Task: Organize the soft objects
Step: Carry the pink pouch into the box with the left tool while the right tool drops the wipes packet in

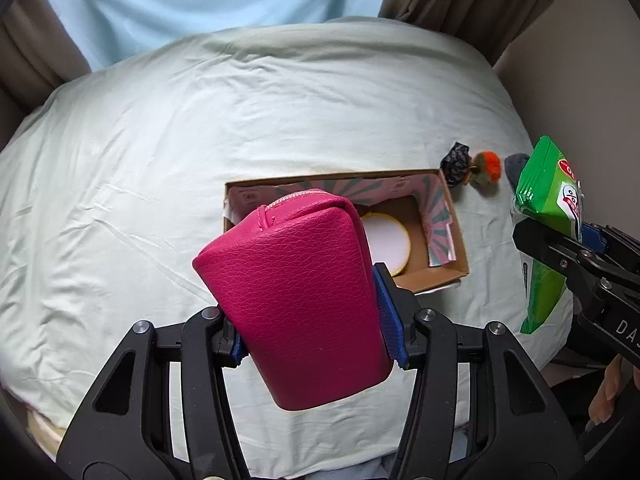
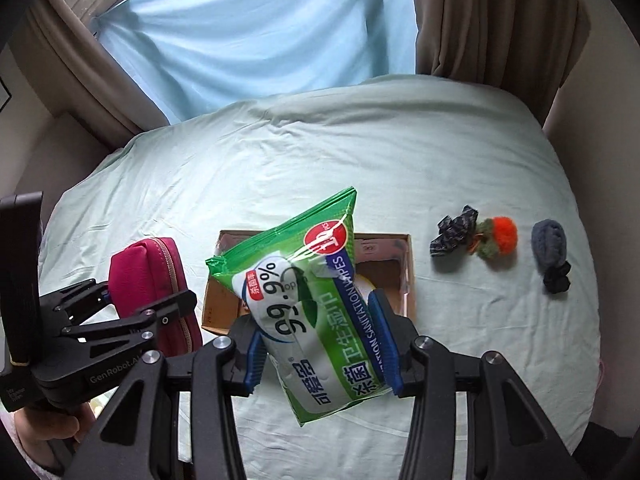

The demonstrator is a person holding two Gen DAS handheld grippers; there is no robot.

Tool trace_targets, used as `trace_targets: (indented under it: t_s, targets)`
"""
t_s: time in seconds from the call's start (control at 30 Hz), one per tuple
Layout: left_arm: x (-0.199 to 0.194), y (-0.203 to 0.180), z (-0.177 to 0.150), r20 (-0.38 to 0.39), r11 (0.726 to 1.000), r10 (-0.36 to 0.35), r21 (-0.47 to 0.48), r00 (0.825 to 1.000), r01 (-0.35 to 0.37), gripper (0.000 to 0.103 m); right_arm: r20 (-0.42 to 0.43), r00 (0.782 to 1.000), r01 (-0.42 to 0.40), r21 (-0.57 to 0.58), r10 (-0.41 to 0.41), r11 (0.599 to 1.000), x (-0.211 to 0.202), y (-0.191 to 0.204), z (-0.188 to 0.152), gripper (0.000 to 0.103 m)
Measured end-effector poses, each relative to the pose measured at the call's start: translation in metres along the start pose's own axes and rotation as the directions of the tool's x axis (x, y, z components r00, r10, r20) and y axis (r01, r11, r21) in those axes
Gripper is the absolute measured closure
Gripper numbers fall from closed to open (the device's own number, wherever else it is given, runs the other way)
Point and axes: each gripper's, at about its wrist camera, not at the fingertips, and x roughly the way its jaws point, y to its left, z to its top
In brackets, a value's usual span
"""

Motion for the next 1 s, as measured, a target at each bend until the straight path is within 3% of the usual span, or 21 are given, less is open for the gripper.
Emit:
trace_targets:
  t_s: [0.3,0.7,0.93,1.0]
  targets:
    - [0.071,0.023,0.002,-0.095,1.0,0.017,-0.004,0.995,-0.017,0.054,-0.125,0.992,-0.009,0.116,0.024,0.993,0.08,0.001,0.004,0.06]
    - [0.172,-0.001,0.012,-0.246,0.999,0.029,0.044,0.969,-0.018,0.054,-0.29,0.957,0.041,0.241,0.032,0.97,0.186,-0.049,0.0,0.06]
    - [0.188,-0.024,0.027,-0.251,0.992,0.019,0.128,0.968,0.013,0.054,-0.321,0.946,0.053,0.276,0.041,0.96,0.208,-0.066,-0.002,0.06]
    - [0.185,-0.028,0.031,-0.226,0.986,0.032,0.166,0.974,0.006,0.044,-0.31,0.949,0.044,0.295,0.052,0.954,0.21,-0.069,0.002,0.06]
